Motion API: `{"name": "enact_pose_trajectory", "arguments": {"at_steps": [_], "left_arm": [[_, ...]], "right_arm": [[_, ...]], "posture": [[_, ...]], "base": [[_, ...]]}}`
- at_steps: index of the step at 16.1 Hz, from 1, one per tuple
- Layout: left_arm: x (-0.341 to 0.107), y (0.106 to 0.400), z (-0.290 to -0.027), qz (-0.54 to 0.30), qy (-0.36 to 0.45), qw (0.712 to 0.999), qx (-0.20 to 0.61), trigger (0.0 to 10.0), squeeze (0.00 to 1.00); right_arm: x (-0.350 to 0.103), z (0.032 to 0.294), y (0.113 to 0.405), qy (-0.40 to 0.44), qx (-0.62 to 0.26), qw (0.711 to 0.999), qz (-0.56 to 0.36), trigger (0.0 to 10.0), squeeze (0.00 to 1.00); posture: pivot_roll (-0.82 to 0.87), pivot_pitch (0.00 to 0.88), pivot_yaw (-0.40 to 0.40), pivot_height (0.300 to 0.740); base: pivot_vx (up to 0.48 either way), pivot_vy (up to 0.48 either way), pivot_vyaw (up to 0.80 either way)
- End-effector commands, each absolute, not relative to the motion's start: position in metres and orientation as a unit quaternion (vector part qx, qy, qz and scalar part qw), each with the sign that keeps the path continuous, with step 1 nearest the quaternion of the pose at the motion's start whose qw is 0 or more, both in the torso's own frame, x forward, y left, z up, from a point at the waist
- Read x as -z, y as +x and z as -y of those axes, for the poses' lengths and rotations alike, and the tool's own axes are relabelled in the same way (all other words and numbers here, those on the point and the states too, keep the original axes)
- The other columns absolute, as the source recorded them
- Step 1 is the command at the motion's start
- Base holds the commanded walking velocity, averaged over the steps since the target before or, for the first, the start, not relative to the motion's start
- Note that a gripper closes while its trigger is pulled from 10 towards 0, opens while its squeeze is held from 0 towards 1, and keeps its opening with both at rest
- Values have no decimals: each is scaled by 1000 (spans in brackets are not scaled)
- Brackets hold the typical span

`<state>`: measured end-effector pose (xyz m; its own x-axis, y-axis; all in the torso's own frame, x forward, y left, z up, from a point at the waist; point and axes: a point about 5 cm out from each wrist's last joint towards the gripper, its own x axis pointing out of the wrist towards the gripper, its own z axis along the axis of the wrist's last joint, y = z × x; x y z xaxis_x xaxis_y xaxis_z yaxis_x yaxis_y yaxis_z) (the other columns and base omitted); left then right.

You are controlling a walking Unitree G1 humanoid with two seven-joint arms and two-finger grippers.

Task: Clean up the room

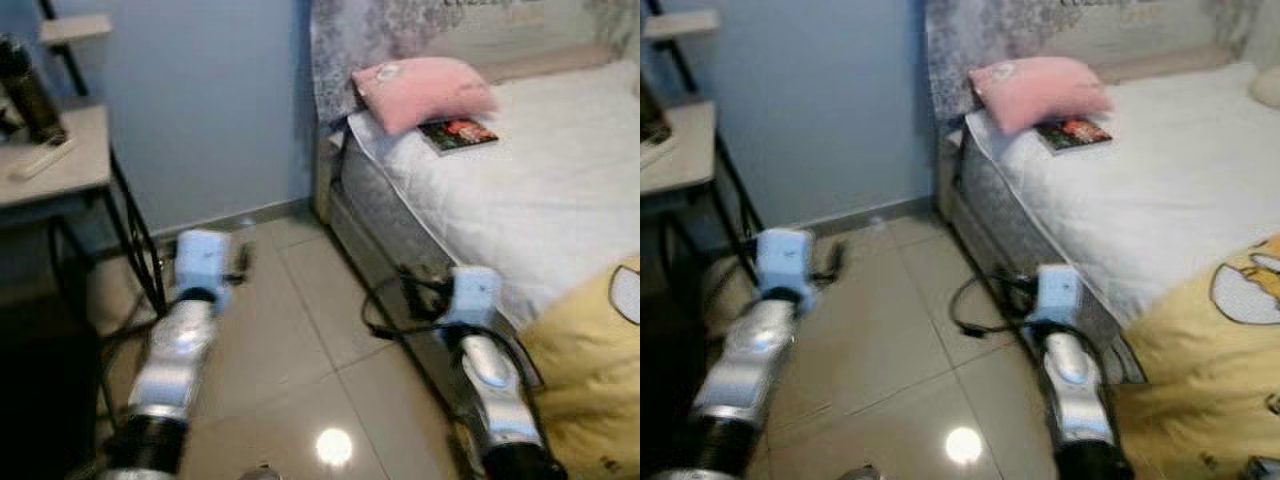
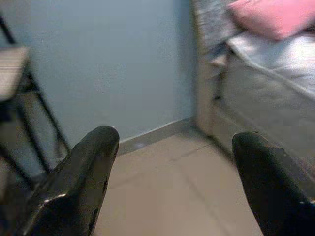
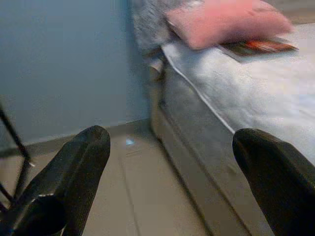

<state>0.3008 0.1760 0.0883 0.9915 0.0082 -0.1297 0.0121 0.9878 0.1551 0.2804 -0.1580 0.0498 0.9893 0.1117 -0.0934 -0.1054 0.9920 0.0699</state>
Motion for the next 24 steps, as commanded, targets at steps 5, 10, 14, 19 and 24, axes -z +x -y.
{"name": "enact_pose_trajectory", "arguments": {"at_steps": [5, 10, 14, 19, 24], "left_arm": [[-98, 311, -170, -49, 90, 995, 15, 10000, 0], [-103, 318, -179, -39, 105, 994, 17, 10000, 0], [-104, 321, -177, -39, 107, 992, 51, 10000, 0], [-89, 307, -180, -51, 52, 996, 42, 10000, 0], [-88, 305, -169, -41, 25, 997, 68, 10000, 0]], "right_arm": [[-44, 167, 274, 39, -36, 997, -56, 10000, 0], [-44, 169, 274, 26, -41, 997, -57, 10000, 0], [-49, 167, 276, 22, -33, 998, -40, 10000, 0], [-45, 166, 271, 32, -31, 998, -45, 10000, 0], [-39, 170, 259, 66, -3, 996, -56, 10000, 0]], "posture": [[73, 0, 9, 740], [78, 0, -3, 740], [78, 0, -1, 740], [82, 0, -7, 740], [75, 0, -7, 740]], "base": [[480, 0, 568], [480, 0, 546], [480, 0, 241], [480, 0, 0], [480, 0, 0]]}}
